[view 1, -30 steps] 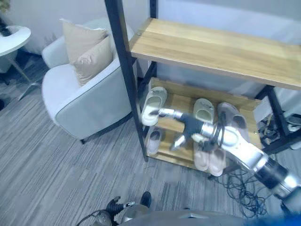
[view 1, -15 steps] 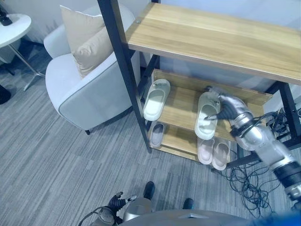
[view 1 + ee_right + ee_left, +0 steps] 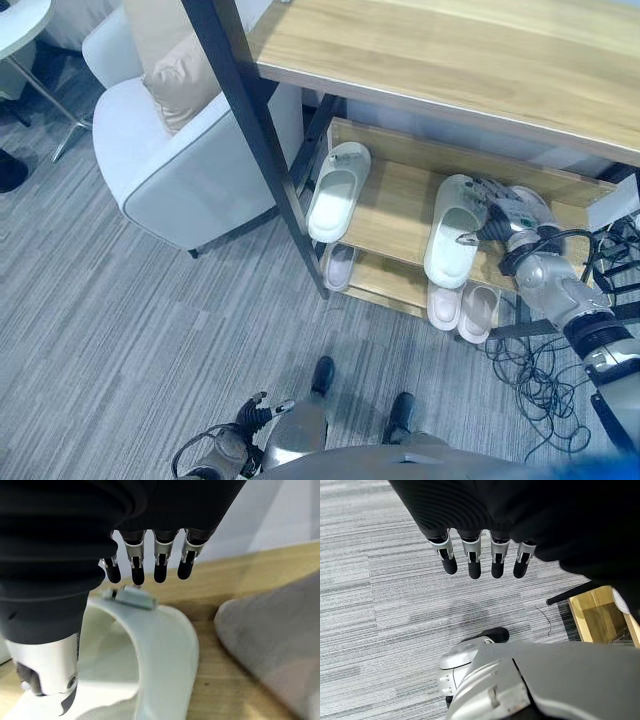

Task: Arrange the slippers neatly on the shoe rack.

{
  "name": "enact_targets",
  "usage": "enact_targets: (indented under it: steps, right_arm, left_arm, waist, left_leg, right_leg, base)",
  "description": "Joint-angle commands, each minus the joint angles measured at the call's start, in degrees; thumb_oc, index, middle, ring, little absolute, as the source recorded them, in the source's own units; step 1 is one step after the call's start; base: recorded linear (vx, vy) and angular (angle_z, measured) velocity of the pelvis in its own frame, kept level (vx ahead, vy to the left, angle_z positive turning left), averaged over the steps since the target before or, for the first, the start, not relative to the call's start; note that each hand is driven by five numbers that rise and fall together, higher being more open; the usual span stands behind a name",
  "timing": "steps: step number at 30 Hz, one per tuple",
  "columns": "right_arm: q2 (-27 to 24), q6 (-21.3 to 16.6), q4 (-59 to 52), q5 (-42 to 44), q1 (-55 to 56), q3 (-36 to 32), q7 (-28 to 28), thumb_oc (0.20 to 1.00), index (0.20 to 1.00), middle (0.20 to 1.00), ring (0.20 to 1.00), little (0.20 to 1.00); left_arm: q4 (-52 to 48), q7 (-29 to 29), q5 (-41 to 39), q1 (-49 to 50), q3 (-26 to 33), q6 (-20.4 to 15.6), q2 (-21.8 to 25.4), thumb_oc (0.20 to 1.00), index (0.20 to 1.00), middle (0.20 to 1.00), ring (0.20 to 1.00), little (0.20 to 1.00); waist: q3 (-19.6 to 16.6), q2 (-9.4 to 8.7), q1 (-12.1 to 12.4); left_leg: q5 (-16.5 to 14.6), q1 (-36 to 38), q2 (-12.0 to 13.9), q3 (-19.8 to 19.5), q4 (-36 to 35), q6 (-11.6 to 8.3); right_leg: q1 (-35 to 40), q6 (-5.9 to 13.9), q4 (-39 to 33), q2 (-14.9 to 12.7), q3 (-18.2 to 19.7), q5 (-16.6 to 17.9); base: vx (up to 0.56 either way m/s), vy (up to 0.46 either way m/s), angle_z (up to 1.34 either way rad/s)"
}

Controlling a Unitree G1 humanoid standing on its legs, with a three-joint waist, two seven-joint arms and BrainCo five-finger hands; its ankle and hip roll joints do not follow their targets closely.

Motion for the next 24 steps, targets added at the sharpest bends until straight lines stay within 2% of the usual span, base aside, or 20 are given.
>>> enact_targets:
  steps: [1,7,10,12,16,24]
  right_arm:
    - [-2.4,0.4,-2.5,2.4,-3.6,0.8,-2.5,1.000,1.000,1.000,1.000,1.000]
    - [-2.1,1.2,4.0,5.2,-9.7,2.7,-3.9,1.000,1.000,1.000,1.000,1.000]
    - [-1.4,1.6,5.3,7.5,-11.2,1.4,-5.3,1.000,1.000,1.000,1.000,1.000]
    - [-1.3,2.0,5.7,8.1,-11.5,1.0,-5.8,0.200,0.200,0.200,0.200,0.200]
    - [-0.5,2.1,8.0,9.6,-11.6,0.9,-6.0,0.200,0.200,0.200,0.200,0.200]
    - [0.5,2.4,4.5,7.2,-9.8,0.6,-7.1,0.200,0.200,0.200,0.200,0.200]
  left_arm:
    - [3.1,0.6,-1.1,-1.4,-3.0,-0.9,-2.6,1.000,1.000,1.000,1.000,1.000]
    - [3.2,1.0,-2.4,-2.4,-4.2,-1.0,-2.6,1.000,1.000,1.000,1.000,1.000]
    - [3.4,1.3,-2.9,-2.8,-4.4,-1.0,-2.6,1.000,1.000,1.000,1.000,1.000]
    - [3.3,1.7,-3.3,-3.0,-4.4,-0.9,-2.7,1.000,1.000,1.000,1.000,1.000]
    - [3.1,2.0,-3.6,-3.1,-4.8,-1.0,-2.6,1.000,1.000,1.000,1.000,1.000]
    - [2.9,2.5,-3.3,-3.2,-4.9,-0.7,-3.0,1.000,1.000,1.000,1.000,1.000]
  waist:
    - [-1.9,-1.13,0.9]
    - [-0.8,-2.04,1.8]
    - [-0.5,-2.38,2.0]
    - [-0.4,-2.57,2.1]
    - [-0.3,-2.88,2.5]
    - [-0.2,-2.83,2.6]
  left_leg:
    - [-3.2,-1.2,0.2,-0.7,0.3,-1.50]
    - [-2.7,-3.4,-0.1,-1.3,0.3,-1.69]
    - [-2.6,-3.7,-0.2,-1.5,0.3,-1.73]
    - [-2.7,-3.7,-0.3,-1.9,0.3,-1.76]
    - [-2.8,-3.7,-0.4,-2.3,0.3,-1.83]
    - [-2.9,-3.5,-0.6,-2.8,0.3,-1.81]
  right_leg:
    - [1.5,3.82,0.4,-2.0,0.6,-1.3]
    - [-0.3,4.00,0.4,-2.1,0.4,-0.7]
    - [-0.5,4.07,0.4,-2.2,0.1,-0.5]
    - [-0.3,4.05,0.4,-2.3,-0.3,-0.6]
    - [-0.1,4.10,0.4,-2.4,-1.1,-0.6]
    - [0.3,4.05,0.4,-2.5,-1.5,-0.8]
  base:
    - [-0.01,0.016,0.04]
    - [-0.01,0.015,0.02]
    - [0.01,0.013,0.05]
    - [0.01,0.007,0.06]
    - [0.01,-0.005,0.05]
    - [0.00,-0.003,0.05]
